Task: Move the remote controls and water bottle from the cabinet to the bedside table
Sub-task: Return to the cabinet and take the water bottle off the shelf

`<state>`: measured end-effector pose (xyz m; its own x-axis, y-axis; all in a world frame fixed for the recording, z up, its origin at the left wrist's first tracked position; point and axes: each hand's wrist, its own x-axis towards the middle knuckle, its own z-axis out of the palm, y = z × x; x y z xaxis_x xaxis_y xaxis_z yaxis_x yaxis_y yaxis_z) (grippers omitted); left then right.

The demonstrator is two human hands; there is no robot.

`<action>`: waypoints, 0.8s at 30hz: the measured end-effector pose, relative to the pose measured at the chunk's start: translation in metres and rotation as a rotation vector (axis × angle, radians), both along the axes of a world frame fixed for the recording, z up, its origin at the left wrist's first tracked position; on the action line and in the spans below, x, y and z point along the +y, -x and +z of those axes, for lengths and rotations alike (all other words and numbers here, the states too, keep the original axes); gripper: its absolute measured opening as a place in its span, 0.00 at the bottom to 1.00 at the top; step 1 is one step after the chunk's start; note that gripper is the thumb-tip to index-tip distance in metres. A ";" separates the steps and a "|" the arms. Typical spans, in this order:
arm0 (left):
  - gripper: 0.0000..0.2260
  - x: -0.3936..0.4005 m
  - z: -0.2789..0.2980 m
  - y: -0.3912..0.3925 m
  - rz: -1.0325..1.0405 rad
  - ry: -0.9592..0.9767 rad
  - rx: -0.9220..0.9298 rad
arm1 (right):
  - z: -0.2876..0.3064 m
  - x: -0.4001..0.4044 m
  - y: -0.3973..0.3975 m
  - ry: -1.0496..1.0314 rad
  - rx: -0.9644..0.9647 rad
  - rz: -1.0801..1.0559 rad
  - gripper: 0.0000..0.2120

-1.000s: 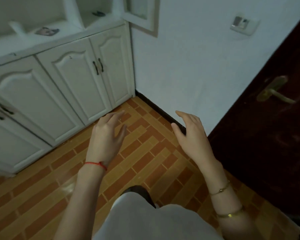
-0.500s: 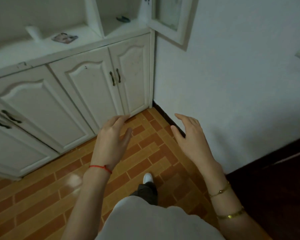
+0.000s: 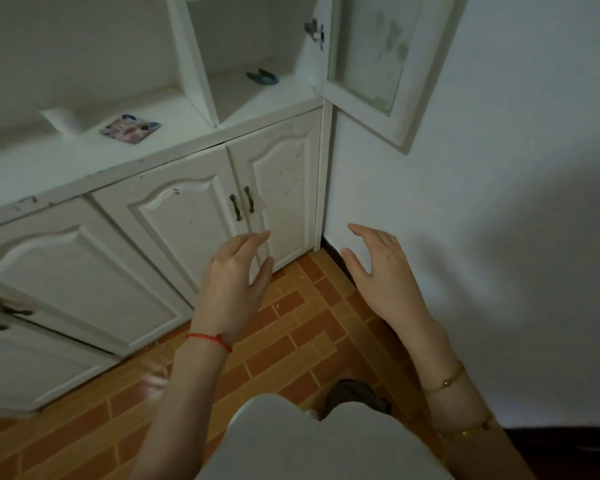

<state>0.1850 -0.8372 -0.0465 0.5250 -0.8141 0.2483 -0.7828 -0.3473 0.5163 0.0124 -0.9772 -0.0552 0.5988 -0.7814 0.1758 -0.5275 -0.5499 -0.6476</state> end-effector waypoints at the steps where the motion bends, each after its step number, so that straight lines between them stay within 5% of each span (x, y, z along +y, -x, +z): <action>1: 0.18 -0.008 0.000 -0.009 0.006 0.002 0.004 | -0.001 -0.009 -0.009 0.001 0.004 0.007 0.22; 13: 0.18 -0.120 -0.009 -0.109 0.102 0.012 -0.023 | -0.017 -0.135 -0.127 0.004 -0.018 0.135 0.22; 24: 0.18 -0.273 0.039 -0.216 0.165 0.171 -0.120 | 0.052 -0.298 -0.249 0.123 -0.140 0.242 0.21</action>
